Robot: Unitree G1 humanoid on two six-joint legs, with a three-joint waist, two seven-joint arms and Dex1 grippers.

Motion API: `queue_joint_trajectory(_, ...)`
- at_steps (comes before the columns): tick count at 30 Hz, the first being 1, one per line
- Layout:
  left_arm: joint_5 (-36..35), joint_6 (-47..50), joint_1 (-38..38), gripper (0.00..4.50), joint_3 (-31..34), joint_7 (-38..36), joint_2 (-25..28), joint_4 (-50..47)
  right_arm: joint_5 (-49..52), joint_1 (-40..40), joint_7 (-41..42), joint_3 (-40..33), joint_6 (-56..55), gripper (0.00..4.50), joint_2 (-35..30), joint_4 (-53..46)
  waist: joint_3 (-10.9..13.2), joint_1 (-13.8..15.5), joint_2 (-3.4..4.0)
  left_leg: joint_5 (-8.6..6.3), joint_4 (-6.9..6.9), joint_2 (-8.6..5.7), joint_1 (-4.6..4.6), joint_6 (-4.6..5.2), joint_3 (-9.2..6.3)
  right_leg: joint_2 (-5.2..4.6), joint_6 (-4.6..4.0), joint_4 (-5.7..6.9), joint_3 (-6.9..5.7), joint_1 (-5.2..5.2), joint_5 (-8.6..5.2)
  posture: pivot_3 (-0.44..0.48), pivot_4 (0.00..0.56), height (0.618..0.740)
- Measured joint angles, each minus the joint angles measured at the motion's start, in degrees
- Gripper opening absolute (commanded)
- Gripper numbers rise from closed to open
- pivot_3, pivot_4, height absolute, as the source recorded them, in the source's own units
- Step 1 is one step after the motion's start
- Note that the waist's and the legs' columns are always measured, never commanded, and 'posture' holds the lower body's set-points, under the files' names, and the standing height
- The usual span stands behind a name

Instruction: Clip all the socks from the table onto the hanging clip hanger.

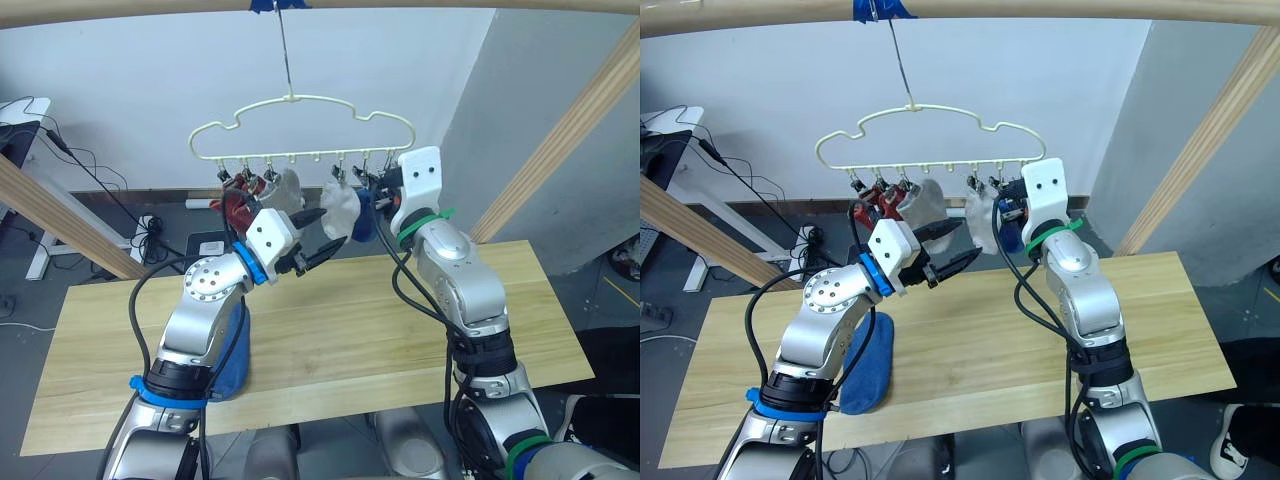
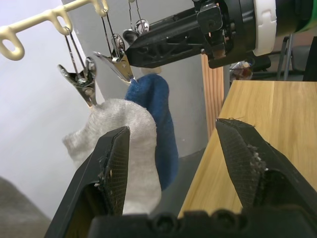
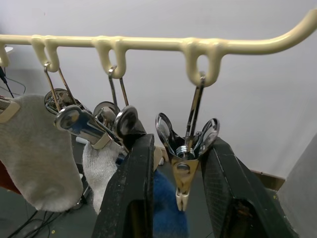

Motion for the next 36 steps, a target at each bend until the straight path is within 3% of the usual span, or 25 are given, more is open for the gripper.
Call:
queue_joint_trajectory(29, 0.1, 0.0, 0.5, 3.04, -0.3, 0.1, 0.0, 0.0, -1.5, 0.0, -1.2, -0.1, -3.2, 1.37, 0.5, 1.4, 0.0, 0.0, 0.0, 0.0, 0.01, 0.0, 0.01, 0.0, 0.0, 0.0, -0.01, 0.02, 0.0, 0.0, 0.0, -0.172, 0.209, 0.74)
queue_joint_trajectory(33, 0.1, 0.0, 0.5, 3.04, -0.3, 0.1, 0.0, 0.0, -1.5, 0.0, -1.2, -0.2, -3.4, 2.22, 0.5, 1.4, 0.0, 0.0, 0.0, 0.0, 0.01, 0.0, 0.01, 0.0, 0.0, 0.0, -0.01, 0.02, 0.0, 0.0, 0.01, -0.172, 0.209, 0.74)
queue_joint_trajectory(36, 0.1, 0.0, 0.5, 3.04, -0.3, 0.1, 0.0, 0.0, -1.5, 0.0, -1.2, -0.2, -3.4, 2.22, 0.5, 1.4, 0.0, 0.0, 0.0, 0.0, 0.01, 0.0, 0.01, 0.0, 0.0, 0.0, -0.01, 0.02, 0.0, 0.0, 0.01, -0.171, 0.21, 0.74)
